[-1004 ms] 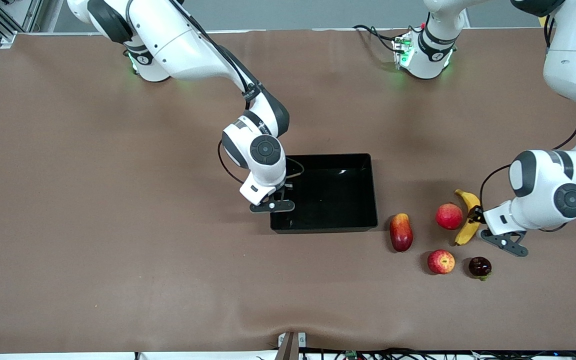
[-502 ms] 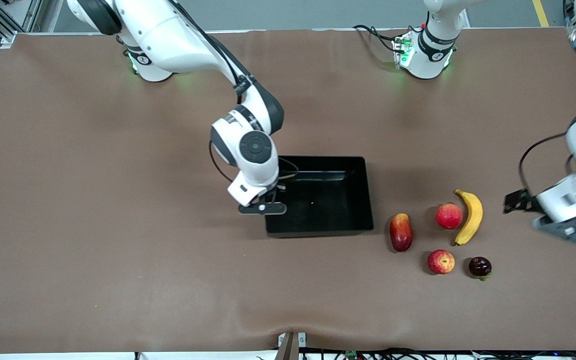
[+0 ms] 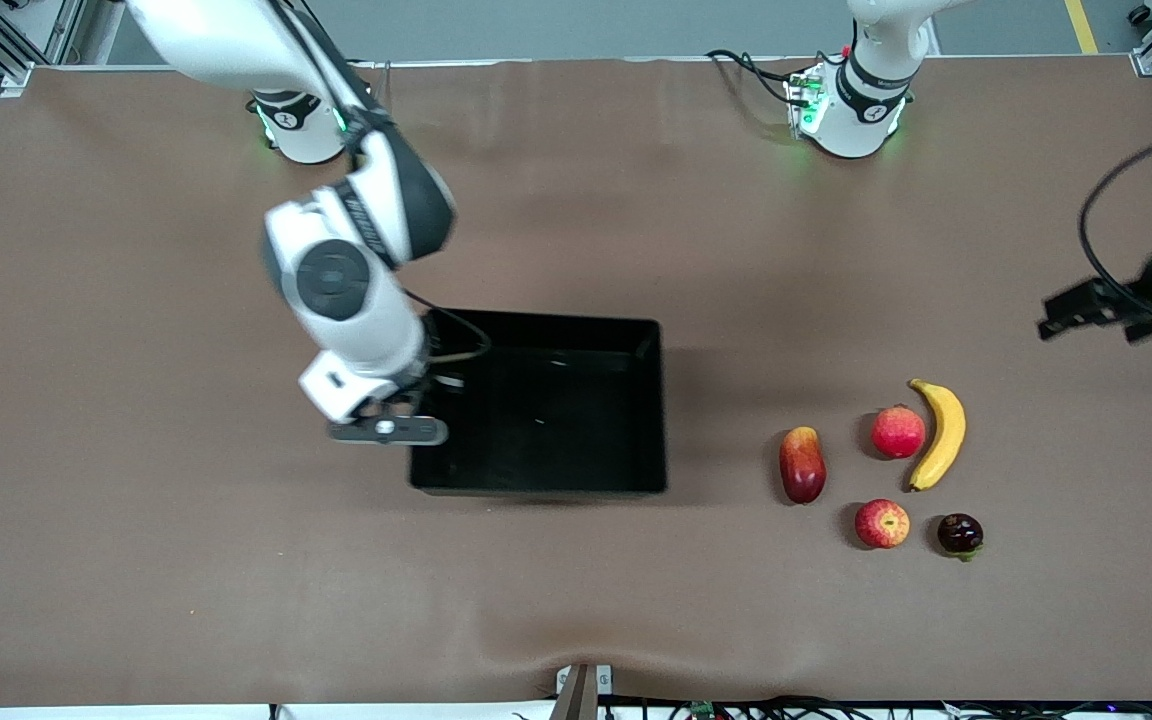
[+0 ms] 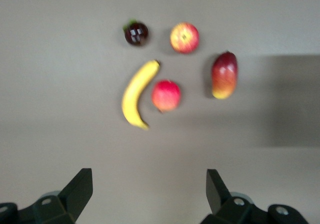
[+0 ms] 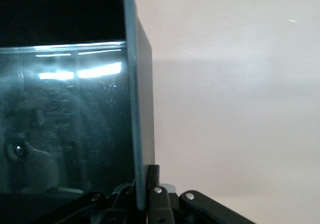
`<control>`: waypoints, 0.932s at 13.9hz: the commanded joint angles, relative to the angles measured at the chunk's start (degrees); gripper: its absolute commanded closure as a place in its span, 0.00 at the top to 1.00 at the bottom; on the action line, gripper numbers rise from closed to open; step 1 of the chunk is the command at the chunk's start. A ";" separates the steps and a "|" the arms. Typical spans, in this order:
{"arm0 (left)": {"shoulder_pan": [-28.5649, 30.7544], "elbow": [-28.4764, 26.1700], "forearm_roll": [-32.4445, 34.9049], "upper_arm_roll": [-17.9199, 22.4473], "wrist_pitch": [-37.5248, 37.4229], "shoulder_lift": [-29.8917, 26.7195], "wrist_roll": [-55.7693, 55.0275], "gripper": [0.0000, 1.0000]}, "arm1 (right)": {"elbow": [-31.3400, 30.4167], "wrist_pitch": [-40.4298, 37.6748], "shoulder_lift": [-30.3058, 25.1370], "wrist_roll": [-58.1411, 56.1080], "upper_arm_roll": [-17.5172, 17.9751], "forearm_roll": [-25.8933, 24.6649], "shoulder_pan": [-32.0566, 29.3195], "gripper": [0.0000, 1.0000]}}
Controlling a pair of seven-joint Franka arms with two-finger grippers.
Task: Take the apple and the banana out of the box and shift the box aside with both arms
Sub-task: 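Drag the black tray away from the fruit with the right gripper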
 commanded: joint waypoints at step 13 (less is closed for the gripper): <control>-14.79 0.44 0.10 13.67 -6.91 -6.22 -4.40 1.00 | -3.26 4.04 0.41 -26.71 0.98 2.07 -29.05 0.00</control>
